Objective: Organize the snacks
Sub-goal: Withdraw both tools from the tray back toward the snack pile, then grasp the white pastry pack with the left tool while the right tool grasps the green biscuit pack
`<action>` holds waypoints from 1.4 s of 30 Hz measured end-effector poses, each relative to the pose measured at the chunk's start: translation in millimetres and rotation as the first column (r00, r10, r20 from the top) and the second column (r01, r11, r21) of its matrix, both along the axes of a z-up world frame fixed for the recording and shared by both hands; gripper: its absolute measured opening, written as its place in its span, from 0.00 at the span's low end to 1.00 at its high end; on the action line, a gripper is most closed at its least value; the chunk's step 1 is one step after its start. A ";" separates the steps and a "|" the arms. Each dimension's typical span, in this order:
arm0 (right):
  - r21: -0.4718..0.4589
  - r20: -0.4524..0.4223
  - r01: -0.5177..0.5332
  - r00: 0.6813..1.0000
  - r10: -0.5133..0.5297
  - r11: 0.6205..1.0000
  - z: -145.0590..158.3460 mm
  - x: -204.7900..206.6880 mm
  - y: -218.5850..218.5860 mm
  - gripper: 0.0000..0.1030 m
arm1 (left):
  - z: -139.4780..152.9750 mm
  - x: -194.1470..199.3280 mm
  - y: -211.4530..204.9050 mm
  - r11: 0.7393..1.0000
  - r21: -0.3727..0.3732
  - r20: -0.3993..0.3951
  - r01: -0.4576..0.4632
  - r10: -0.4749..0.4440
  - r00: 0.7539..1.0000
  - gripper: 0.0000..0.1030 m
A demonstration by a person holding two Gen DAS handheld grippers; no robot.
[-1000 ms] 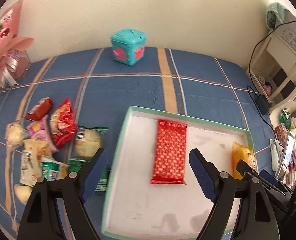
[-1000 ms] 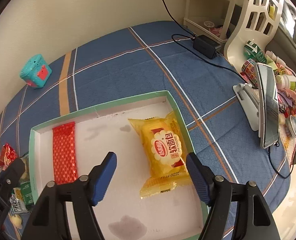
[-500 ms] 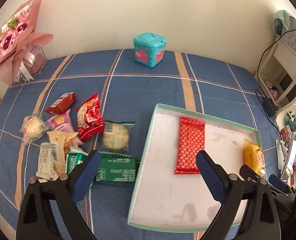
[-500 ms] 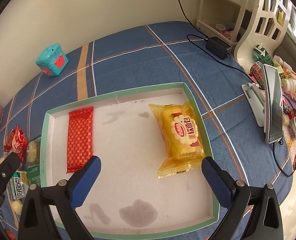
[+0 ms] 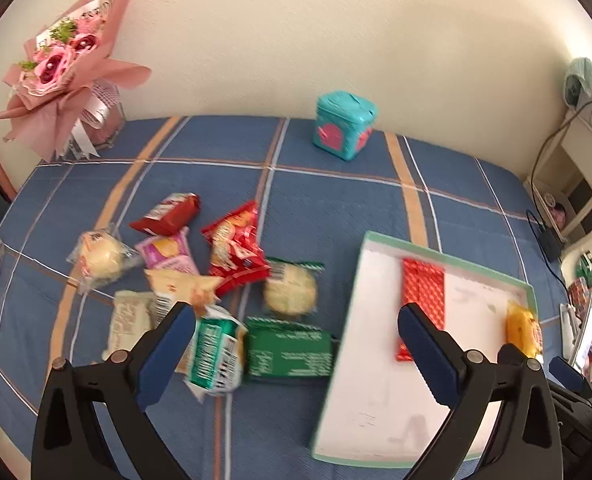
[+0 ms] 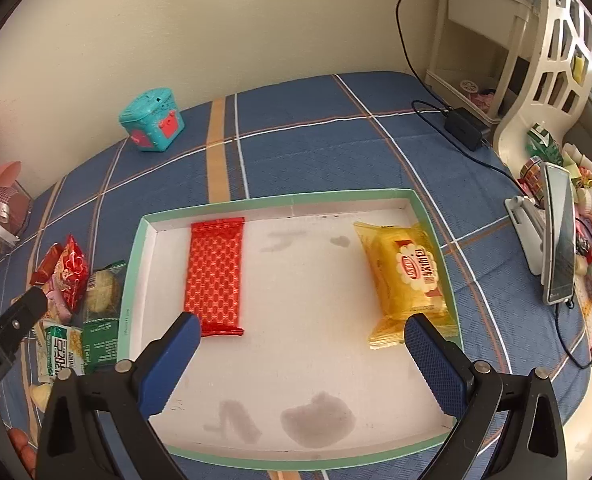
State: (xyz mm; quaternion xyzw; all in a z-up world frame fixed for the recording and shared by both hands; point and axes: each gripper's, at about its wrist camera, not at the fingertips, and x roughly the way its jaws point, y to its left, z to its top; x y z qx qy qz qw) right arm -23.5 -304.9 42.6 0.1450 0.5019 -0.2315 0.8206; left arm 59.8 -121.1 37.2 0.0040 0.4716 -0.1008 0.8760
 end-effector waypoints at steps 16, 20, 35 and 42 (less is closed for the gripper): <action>0.106 -0.002 -0.090 0.996 0.091 0.990 -12.0 26.2 49.9 1.00 | -13.9 23.2 82.3 0.991 -0.021 -0.122 -0.131 0.128 0.984 0.98; 0.170 0.025 -0.140 0.990 0.137 0.975 -15.0 38.9 73.7 1.00 | -11.5 25.5 109.8 0.981 -0.021 -0.126 -0.191 0.187 0.974 0.98; 0.192 0.056 -0.361 0.932 0.357 0.912 -27.5 72.3 175.2 1.00 | -44.4 33.7 164.9 0.953 -0.017 -0.234 -0.301 0.289 0.928 0.98; 0.184 0.030 -0.406 0.913 0.407 0.895 -44.9 83.2 200.9 0.92 | -70.7 41.6 176.3 0.945 -0.023 -0.300 -0.325 0.304 0.904 0.95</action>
